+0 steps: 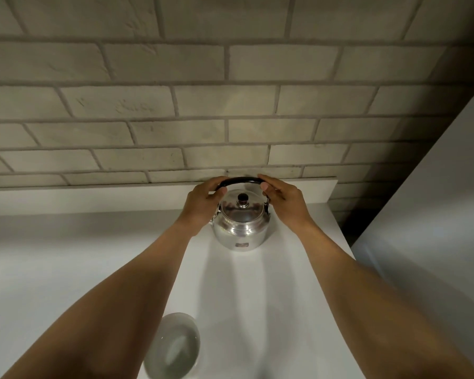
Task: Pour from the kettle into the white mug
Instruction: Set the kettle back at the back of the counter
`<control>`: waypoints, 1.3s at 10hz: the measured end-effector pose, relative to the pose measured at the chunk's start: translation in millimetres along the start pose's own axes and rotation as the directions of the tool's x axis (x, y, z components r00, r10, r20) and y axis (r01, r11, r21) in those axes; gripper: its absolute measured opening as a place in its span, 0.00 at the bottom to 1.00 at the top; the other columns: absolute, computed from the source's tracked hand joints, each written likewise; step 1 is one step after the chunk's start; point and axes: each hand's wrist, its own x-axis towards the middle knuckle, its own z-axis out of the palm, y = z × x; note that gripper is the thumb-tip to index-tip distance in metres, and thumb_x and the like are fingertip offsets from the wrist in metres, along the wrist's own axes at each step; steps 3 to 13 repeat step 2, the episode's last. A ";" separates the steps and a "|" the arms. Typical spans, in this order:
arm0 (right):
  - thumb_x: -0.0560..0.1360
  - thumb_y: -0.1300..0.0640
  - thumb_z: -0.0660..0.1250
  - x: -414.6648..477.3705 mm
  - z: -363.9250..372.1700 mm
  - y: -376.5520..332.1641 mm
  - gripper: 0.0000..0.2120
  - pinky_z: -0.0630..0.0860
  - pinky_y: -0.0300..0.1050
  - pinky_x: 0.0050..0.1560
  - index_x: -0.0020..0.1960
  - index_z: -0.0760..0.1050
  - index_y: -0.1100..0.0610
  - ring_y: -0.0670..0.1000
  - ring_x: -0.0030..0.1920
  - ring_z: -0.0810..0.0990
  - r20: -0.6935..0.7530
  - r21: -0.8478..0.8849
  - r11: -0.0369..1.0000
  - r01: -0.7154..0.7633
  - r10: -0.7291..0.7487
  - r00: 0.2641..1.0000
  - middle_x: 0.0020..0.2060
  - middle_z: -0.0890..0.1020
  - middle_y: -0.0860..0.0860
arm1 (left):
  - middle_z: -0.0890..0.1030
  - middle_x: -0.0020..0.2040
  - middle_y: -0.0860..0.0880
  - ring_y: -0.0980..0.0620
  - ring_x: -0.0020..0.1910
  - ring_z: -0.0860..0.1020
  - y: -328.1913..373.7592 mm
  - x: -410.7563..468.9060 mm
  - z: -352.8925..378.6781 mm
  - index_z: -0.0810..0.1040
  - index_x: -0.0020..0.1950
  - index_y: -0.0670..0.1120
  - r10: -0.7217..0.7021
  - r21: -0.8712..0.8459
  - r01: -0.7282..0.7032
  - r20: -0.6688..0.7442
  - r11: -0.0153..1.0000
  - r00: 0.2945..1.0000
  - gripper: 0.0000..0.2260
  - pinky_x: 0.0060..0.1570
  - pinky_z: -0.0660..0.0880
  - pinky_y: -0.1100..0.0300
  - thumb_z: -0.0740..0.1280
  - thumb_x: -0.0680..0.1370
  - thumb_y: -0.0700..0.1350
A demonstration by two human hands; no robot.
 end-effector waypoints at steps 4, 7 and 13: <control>0.80 0.46 0.69 -5.8 -3.6 -6.9 0.22 0.71 0.22 0.56 0.73 0.74 0.42 0.44 0.65 0.80 0.009 -0.045 0.999 -0.028 0.028 1.000 0.67 0.80 0.41 | 0.79 0.66 0.55 0.53 0.63 0.78 10.5 -3.3 -5.9 0.72 0.75 0.58 -0.043 -0.007 0.043 0.044 0.999 0.998 0.24 0.61 0.75 0.59 0.72 0.80 0.50; 0.80 0.46 0.69 -5.8 -3.6 -6.9 0.22 0.71 0.22 0.56 0.73 0.74 0.42 0.44 0.65 0.80 0.009 -0.045 0.999 -0.028 0.028 1.000 0.67 0.80 0.41 | 0.79 0.66 0.55 0.53 0.63 0.78 10.5 -3.3 -5.9 0.72 0.75 0.58 -0.043 -0.007 0.043 0.044 0.999 0.998 0.24 0.61 0.75 0.59 0.72 0.80 0.50; 0.80 0.46 0.69 -5.8 -3.6 -6.9 0.22 0.71 0.22 0.56 0.73 0.74 0.42 0.44 0.65 0.80 0.009 -0.045 0.999 -0.028 0.028 1.000 0.67 0.80 0.41 | 0.79 0.66 0.55 0.53 0.63 0.78 10.5 -3.3 -5.9 0.72 0.75 0.58 -0.043 -0.007 0.043 0.044 0.999 0.998 0.24 0.61 0.75 0.59 0.72 0.80 0.50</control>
